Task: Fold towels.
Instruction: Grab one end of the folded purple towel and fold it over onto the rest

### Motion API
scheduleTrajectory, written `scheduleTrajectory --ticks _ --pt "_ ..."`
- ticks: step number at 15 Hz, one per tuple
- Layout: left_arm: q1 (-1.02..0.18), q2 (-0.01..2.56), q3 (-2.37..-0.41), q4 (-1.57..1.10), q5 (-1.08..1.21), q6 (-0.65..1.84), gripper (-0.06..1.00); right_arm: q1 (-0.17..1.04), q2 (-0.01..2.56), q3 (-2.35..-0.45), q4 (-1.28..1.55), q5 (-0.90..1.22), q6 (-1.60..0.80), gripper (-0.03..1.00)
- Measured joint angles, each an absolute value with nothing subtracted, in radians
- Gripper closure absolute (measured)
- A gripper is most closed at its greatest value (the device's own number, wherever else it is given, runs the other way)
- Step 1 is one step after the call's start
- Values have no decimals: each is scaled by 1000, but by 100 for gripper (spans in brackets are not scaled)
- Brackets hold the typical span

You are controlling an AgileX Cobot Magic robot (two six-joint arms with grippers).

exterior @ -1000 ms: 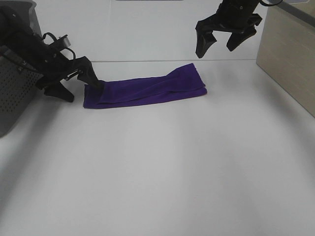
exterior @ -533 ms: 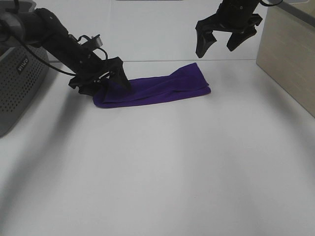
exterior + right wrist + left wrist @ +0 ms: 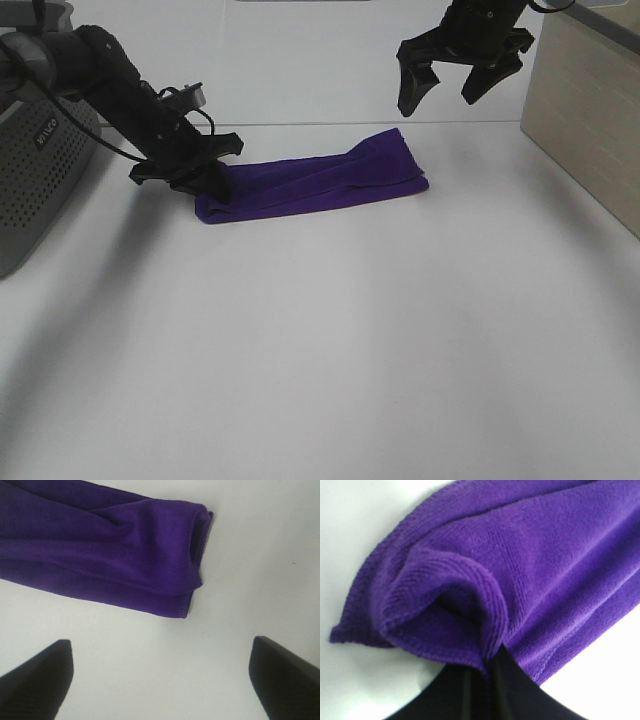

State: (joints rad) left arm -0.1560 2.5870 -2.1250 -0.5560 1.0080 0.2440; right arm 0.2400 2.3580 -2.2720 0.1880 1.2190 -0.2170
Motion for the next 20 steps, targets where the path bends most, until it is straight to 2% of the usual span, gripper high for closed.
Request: scheduleTrajectory --ticks 2,6,10,15,20 --pt "-128 2525 -2124 -418 1076 244 92 240 2319 -2272 184 1219 -201 5" --pt "-85 2396 -2124 -385 1085 263 92 240 2220 -2272 192 1220 -174 5" --pt "-154 2381 -2125 -395 1073 286 92 240 2136 -2272 246 1221 -162 5" --pt "-310 2436 -2125 -399 922 331 92 240 2107 -2272 293 1221 -160 5" --pt "-333 2478 -2125 -407 894 333 92 240 2107 -2272 317 1221 -160 5"
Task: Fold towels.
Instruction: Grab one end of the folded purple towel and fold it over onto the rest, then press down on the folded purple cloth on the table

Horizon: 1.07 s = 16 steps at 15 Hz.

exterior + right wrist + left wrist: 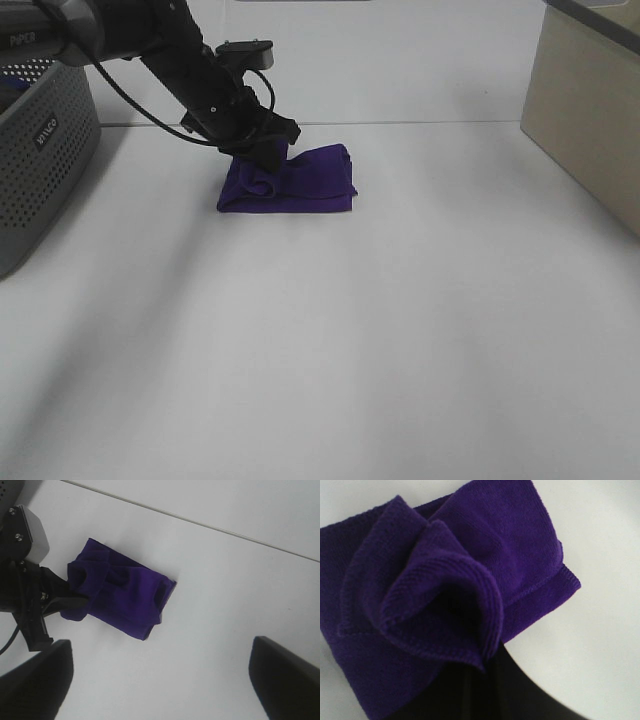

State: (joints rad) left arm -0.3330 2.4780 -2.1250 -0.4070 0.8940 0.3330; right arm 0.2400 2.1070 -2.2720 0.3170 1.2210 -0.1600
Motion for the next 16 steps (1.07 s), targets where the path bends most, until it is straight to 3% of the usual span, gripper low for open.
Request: scheduleTrajectory --ticks 6,7,8,10,16 --pt "-367 2487 -2125 -479 797 338 90 240 2107 -2272 332 1221 -160 5" --pt "-367 2487 -2125 -487 779 338 85 240 2107 -2272 332 1221 -160 5" --pt "-367 2487 -2125 -513 723 338 65 240 2107 -2272 332 1221 -160 5" --pt "-369 2487 -2125 -634 632 338 43 240 2107 -2272 332 1221 -160 5" --pt "-379 2487 -2125 -836 566 525 38 240 2107 -2272 332 1221 -160 5"
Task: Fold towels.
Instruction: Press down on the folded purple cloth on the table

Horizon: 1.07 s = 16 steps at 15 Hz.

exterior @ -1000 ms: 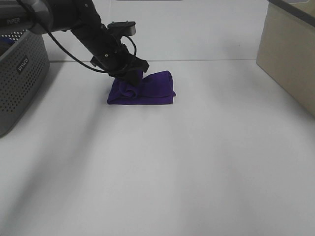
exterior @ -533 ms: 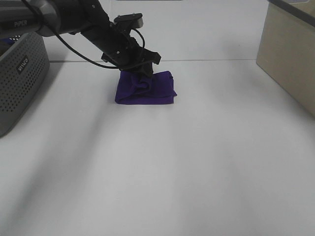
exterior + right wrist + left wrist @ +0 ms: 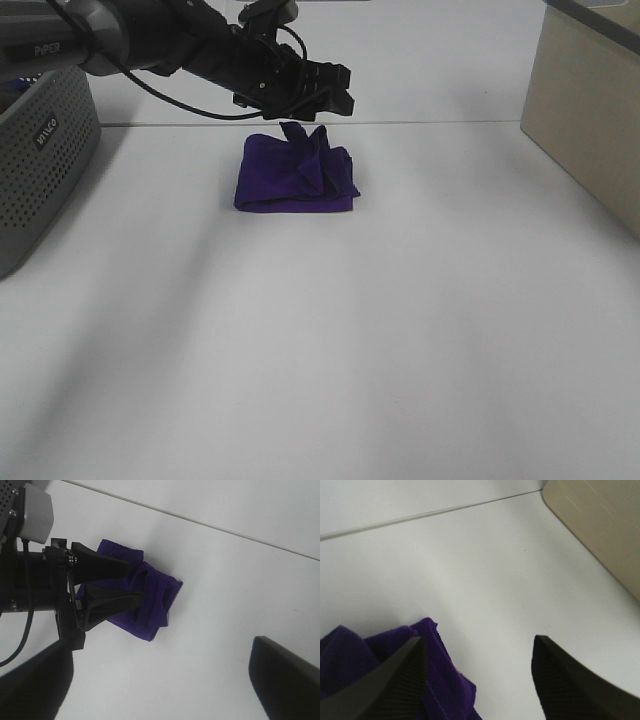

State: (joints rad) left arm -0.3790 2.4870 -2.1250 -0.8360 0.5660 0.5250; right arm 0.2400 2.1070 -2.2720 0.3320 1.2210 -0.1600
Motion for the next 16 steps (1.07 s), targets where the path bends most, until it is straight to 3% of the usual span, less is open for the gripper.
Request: scheduleTrajectory --ticks 3,5,8,12,16 --pt "-363 2435 -2125 -821 578 682 38 240 2100 -2272 332 1221 -163 5" --pt "-300 2354 -2126 -730 592 660 38 240 2093 -2272 342 1221 -171 5" --pt "-218 2294 -2128 -493 664 446 37 240 2093 -2272 453 1221 -250 5" --pt "-117 2236 -2128 -78 866 119 36 276 2187 -2272 763 1217 -568 6" --pt "-60 2210 -2128 -35 998 77 36 402 2367 -2272 743 1186 -816 7"
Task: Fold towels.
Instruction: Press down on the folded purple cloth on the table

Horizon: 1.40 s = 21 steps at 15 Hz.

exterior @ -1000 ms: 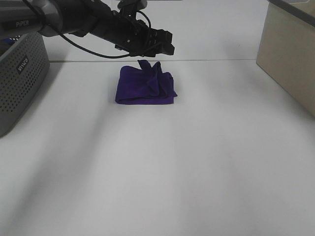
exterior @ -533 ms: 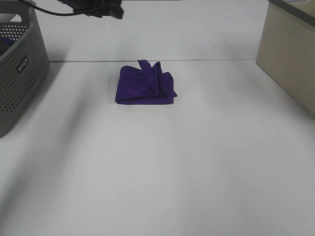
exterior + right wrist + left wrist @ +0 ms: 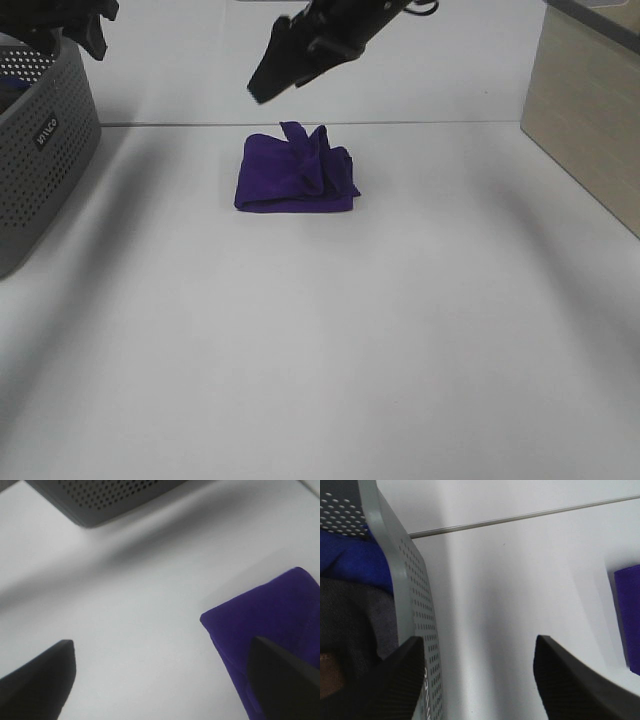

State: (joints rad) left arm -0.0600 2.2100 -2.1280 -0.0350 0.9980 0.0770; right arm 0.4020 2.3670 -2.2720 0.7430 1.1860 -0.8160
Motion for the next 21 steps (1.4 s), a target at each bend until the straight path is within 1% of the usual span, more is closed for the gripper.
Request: scheduleTrajectory --ticks 3,8,10,12,17,21 --pt "-60 2209 -2128 -41 1001 77 36 463 2430 -2272 724 1118 -973 8" --pt "-60 2209 -2128 -69 1056 75 36 460 2516 -2272 715 992 -1007 13" --pt "-60 2209 -2128 -71 1080 75 36 457 2583 -2272 713 948 -1026 17" --pt "-60 2209 -2128 -71 1086 75 36 450 2597 -2271 710 944 -1027 17" --pt "-60 2209 -2128 -69 1101 75 36 345 2597 -2271 709 956 -1006 17" --pt "-60 2209 -2128 -69 1094 75 36 284 2599 -2271 711 956 -994 18"
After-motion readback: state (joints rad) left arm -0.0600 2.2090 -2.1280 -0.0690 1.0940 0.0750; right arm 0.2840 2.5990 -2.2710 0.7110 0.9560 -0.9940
